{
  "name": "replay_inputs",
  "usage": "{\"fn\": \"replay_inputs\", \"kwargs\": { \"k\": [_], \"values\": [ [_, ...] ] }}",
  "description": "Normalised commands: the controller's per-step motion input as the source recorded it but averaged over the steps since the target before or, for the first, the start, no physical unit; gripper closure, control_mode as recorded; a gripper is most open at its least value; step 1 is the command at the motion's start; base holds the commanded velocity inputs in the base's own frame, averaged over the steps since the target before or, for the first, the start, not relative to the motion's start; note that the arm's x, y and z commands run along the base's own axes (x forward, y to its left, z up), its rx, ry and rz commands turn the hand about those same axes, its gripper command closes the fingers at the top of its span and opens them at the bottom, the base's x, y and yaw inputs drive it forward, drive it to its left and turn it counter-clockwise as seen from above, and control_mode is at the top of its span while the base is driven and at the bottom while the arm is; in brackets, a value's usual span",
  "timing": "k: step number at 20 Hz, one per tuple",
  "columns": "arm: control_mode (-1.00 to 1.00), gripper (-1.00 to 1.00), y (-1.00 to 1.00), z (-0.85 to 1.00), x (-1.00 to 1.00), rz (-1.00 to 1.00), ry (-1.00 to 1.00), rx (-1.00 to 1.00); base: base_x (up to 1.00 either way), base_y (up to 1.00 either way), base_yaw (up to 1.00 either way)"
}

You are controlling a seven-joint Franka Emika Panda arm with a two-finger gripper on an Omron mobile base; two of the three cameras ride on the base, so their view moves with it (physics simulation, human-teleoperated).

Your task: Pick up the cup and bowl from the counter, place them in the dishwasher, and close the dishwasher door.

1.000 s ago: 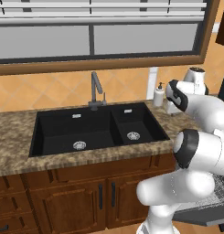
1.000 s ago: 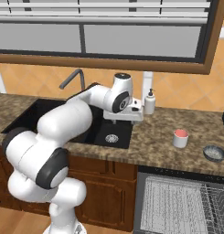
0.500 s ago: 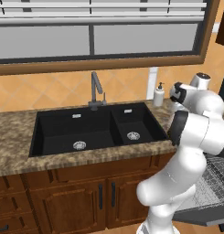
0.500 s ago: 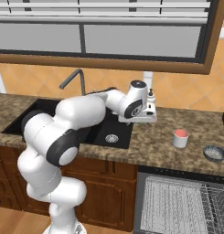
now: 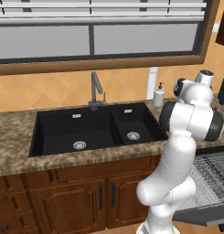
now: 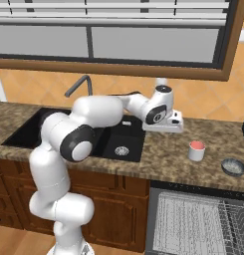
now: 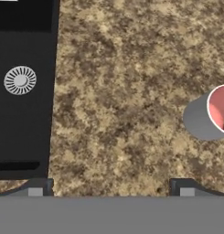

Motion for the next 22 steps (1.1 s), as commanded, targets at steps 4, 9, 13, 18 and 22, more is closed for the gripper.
{"fn": "replay_inputs", "kwargs": {
  "k": [4,9,13,18,22],
  "values": [
    [-1.00,-1.00,-0.21,-0.01,0.00,-0.09,0.00,0.00,0.00,0.00,0.00],
    [-1.00,-1.00,-0.11,-0.15,0.00,0.00,0.00,0.00,0.00,0.00,0.00],
    [-1.00,-1.00,-0.39,-0.20,0.00,0.00,0.00,0.00,0.00,0.00,0.00],
    [-1.00,-1.00,-0.58,-0.16,0.01,0.00,0.00,0.00,0.00,0.00,0.00],
    [-1.00,-1.00,-0.49,-0.05,0.08,0.00,0.00,0.00,0.00,0.00,0.00]
  ]
}}
